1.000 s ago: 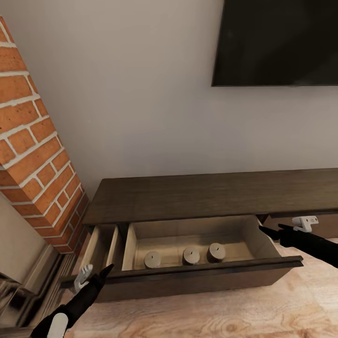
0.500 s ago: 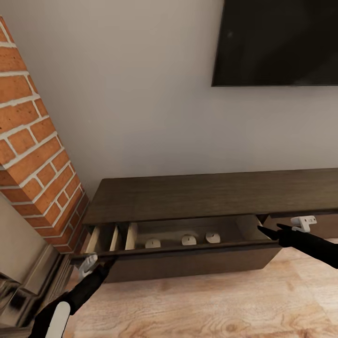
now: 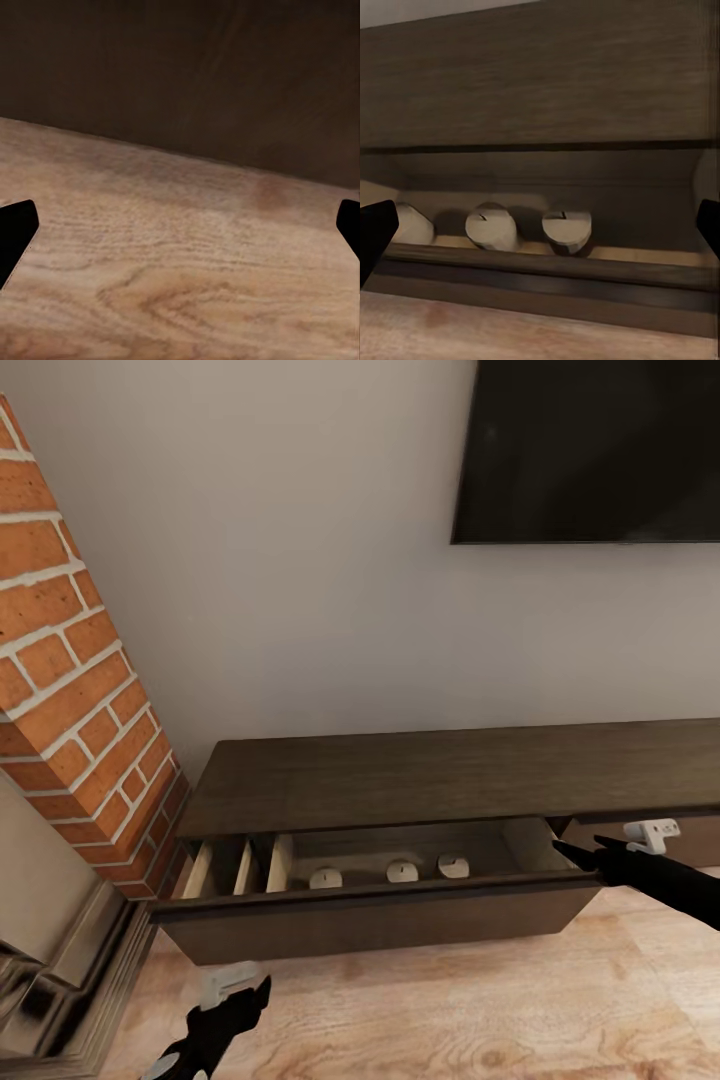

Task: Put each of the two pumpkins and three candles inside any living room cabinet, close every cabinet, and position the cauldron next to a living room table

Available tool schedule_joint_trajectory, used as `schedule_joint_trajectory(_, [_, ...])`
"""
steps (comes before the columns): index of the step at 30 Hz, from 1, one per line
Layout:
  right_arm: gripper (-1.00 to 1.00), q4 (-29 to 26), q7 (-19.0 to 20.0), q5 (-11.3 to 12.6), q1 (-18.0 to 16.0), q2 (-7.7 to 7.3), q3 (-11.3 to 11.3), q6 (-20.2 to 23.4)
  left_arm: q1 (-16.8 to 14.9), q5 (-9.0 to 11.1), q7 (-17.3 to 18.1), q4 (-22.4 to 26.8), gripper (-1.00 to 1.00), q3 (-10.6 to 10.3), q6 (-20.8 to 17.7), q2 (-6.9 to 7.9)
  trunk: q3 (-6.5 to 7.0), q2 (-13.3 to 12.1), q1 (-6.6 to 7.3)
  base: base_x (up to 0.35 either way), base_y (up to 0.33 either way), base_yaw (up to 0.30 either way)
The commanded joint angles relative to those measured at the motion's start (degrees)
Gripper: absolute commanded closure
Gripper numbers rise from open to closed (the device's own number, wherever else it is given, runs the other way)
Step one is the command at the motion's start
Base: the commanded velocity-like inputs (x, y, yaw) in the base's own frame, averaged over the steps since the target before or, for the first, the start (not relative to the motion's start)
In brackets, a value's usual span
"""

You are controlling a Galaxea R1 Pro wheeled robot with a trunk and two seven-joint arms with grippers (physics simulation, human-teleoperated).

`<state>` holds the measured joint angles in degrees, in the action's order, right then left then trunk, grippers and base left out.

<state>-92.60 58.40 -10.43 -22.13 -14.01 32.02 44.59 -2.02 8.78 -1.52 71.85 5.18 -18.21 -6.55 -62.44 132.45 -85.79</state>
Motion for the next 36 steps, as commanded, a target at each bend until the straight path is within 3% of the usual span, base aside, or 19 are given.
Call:
schedule_joint_trajectory(1, [-1.00,-0.05,0.55,-0.55,-0.08,-0.05,0.60,0.24,-0.05,0.40,-0.99,-1.27,-1.00,-0.39,1.50,-0.01,-0.05,0.02,0.01,0.000,0.000,0.000])
schedule_joint_trajectory(2, [-1.00,-0.04,0.52,-0.56,-0.09,-0.09,1.07,0.19,-0.07,0.19,-1.70,-2.58,-1.00,-0.92,3.30,-0.02,-0.05,0.02,0.01,0.000,0.000,0.000])
schedule_joint_trajectory(7, [-1.00,-0.04,0.45,-0.56,-0.14,-0.13,1.69,0.06,-0.09,0.08,-2.22,-3.78,-1.00,-1.38,4.89,0.03,-0.05,0.02,0.01,0.064,0.000,0.000])
schedule_joint_trajectory(18, [-1.00,-0.08,0.72,-0.53,-0.17,-0.58,2.32,-0.20,-0.09,-0.28,-2.64,-4.75,-1.00,-1.58,7.89,0.02,-0.05,0.02,0.01,0.305,0.000,0.000])
schedule_joint_trajectory(23, [-1.00,-0.10,0.82,-0.51,-0.11,-1.69,2.50,-0.20,-0.09,-0.41,-2.68,-5.13,-1.00,-1.58,8.31,0.04,-0.05,0.02,0.01,0.342,0.000,0.000])
schedule_joint_trajectory(36, [-1.00,-0.13,0.92,-0.47,-0.10,-1.81,3.49,-0.20,-0.09,-0.63,-2.65,-6.43,-1.00,-1.58,8.46,0.05,-0.05,0.02,0.01,0.140,0.000,0.000])
